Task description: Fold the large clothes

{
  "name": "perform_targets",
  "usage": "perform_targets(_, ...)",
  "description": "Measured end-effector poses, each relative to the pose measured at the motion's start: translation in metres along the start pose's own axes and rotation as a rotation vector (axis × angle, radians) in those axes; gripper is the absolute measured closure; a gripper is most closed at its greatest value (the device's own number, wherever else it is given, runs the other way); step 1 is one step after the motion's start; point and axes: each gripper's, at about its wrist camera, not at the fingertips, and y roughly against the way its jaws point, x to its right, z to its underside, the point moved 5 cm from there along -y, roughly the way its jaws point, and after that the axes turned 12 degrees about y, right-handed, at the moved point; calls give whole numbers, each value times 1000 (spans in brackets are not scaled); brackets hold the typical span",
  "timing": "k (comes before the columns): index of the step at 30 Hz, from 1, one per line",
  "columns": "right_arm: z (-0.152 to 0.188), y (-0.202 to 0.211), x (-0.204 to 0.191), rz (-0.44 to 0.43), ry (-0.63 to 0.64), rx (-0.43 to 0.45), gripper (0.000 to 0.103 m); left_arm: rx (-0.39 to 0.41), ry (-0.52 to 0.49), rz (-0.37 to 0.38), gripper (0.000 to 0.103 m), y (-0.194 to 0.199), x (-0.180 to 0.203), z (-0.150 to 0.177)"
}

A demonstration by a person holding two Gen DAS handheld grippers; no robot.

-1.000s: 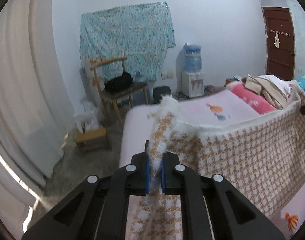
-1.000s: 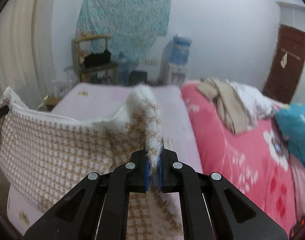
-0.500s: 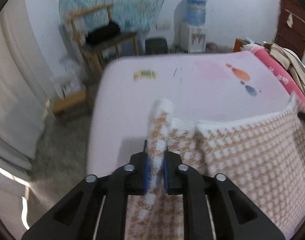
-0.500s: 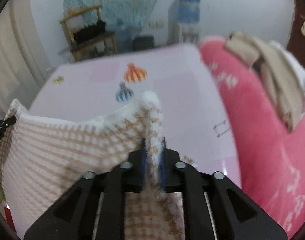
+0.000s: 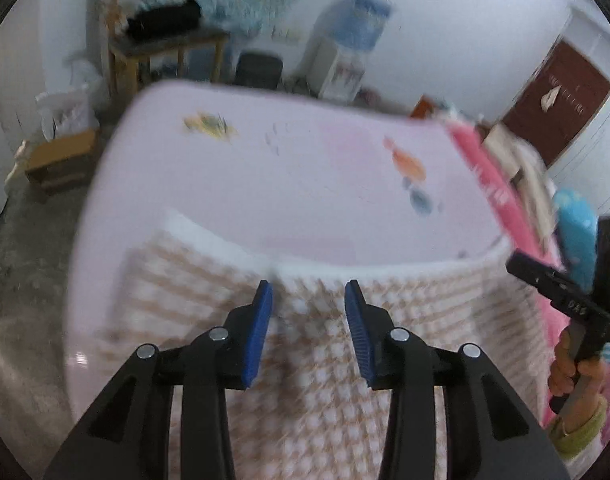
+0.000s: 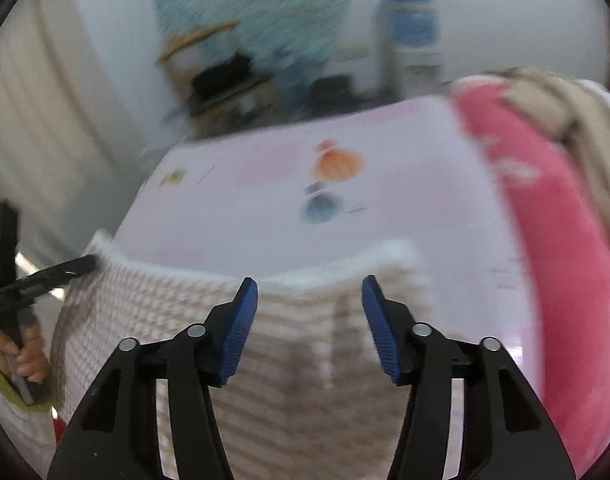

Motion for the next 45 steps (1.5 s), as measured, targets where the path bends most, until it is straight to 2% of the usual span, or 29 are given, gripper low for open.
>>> perform_targets(1,2,-15,1,17,-3,-32,58,11,18,-31,66,-13,-6,-1)
perform_targets(2,4,-27,9,50,-6,-58,61,23,40,-33,66,-18,-14,-4)
perform_targets(3,6,-32,17,61,-17,-68,63,32,103,-27,66,-21,-29,-8)
perform_targets(4,9,-32,32,72,-59,-69,63,29,159,-1,70,-20,-40,-11)
perform_targets(6,16,-19,63,146,-141,-64,71,30,254,60,71,-9,-58,-17)
perform_targets(8,26,8,88,289,-205,-69,64,82,279,-32,72,10,-77,-18)
perform_targets(9,29,21,92,309,-215,-53,64,102,279,-69,72,21,-83,-18)
perform_targets(12,36,76,70,306,-166,49,64,169,235,-51,72,60,-76,-7)
perform_targets(13,38,85,57,289,-136,64,63,178,191,-21,72,72,-64,0)
perform_targets(15,48,100,12,214,-39,86,62,156,106,43,72,83,-35,22)
perform_targets(17,63,101,-27,131,47,74,61,120,32,53,72,85,-16,49)
perform_targets(18,72,99,-39,113,68,63,61,111,9,38,72,83,-11,59)
perform_targets(20,89,90,-50,127,92,22,61,121,-27,-50,72,76,-15,87)
perform_targets(22,113,73,-37,142,45,-47,60,84,9,-136,72,58,-39,98)
perform_targets(23,125,62,-22,152,-8,-87,58,64,41,-131,72,49,-52,101)
perform_targets(24,129,61,-14,123,-44,-85,58,82,56,-87,72,49,-56,102)
perform_targets(26,128,72,-7,131,-80,-86,59,102,53,-130,72,62,-57,105)
perform_targets(28,129,95,-20,152,-66,-63,59,159,19,-163,71,87,-49,112)
perform_targets(30,133,117,-44,103,-35,-19,58,212,-47,-128,68,106,-30,127)
perform_targets(32,142,124,-78,60,32,2,58,186,-94,-70,65,108,-14,148)
perform_targets(33,148,120,-93,56,73,-4,56,153,-114,-72,64,99,-8,159)
perform_targets(36,173,85,-107,73,105,-87,55,66,-164,-228,64,55,-11,188)
perform_targets(37,178,80,-103,62,67,-91,54,94,-162,-223,64,59,-10,189)
perform_targets(39,173,88,-102,64,21,-98,55,91,-155,-223,64,67,-9,192)
perform_targets(42,163,103,-116,63,79,-33,55,129,-139,-147,63,94,-4,201)
perform_targets(45,177,91,-154,68,195,-55,53,100,-167,-185,58,84,-5,219)
